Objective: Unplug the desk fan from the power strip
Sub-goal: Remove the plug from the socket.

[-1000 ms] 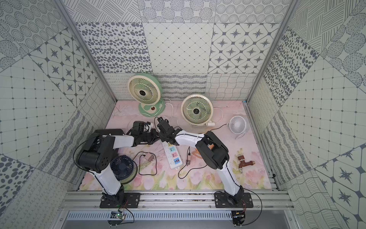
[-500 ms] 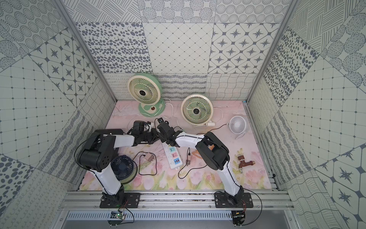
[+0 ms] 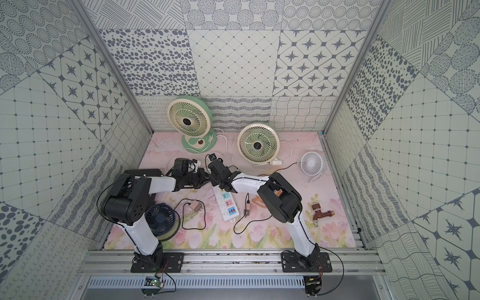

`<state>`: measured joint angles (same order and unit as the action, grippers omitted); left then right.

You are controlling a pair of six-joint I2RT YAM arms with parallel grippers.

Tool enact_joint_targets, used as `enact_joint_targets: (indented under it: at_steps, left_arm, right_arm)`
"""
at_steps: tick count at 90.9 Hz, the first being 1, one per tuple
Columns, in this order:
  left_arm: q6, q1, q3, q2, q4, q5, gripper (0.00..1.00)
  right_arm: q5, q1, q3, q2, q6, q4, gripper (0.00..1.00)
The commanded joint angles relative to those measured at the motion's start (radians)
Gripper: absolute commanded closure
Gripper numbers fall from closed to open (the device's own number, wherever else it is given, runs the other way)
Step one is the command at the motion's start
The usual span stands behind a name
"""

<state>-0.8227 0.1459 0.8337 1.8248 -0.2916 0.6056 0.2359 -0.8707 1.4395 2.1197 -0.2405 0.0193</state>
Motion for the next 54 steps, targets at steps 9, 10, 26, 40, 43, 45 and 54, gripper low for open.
enact_joint_targets:
  at_steps: [9,10,26,40,43,45,54]
  left_arm:
    - [0.014,-0.009,-0.011,0.008,0.130,-0.088,1.00]
    - [0.014,-0.009,-0.011,0.007,0.129,-0.088,1.00]
    - [0.013,-0.008,-0.011,0.011,0.129,-0.087,1.00]
    - [0.013,-0.008,-0.009,0.009,0.128,-0.083,1.00]
    - [0.013,-0.008,-0.007,0.009,0.130,-0.082,1.00]
    - [0.013,-0.009,-0.008,0.010,0.130,-0.081,1.00]
    - [0.011,-0.009,-0.006,0.011,0.129,-0.081,1.00]
  right_arm:
    - [-0.074,0.035,-0.020,-0.036,-0.067,-0.058,0.97]
    - [-0.070,0.030,-0.016,-0.035,-0.061,-0.052,0.97]
    - [0.054,-0.038,0.031,-0.009,0.058,-0.003,0.97]
    - [-0.046,0.018,-0.011,-0.029,-0.056,-0.041,0.97]
    - [-0.071,0.030,-0.018,-0.031,-0.078,-0.048,0.97]
    - [-0.079,0.033,-0.018,-0.031,-0.084,-0.050,0.97]
    - [-0.055,0.011,0.002,-0.025,-0.048,-0.023,0.97]
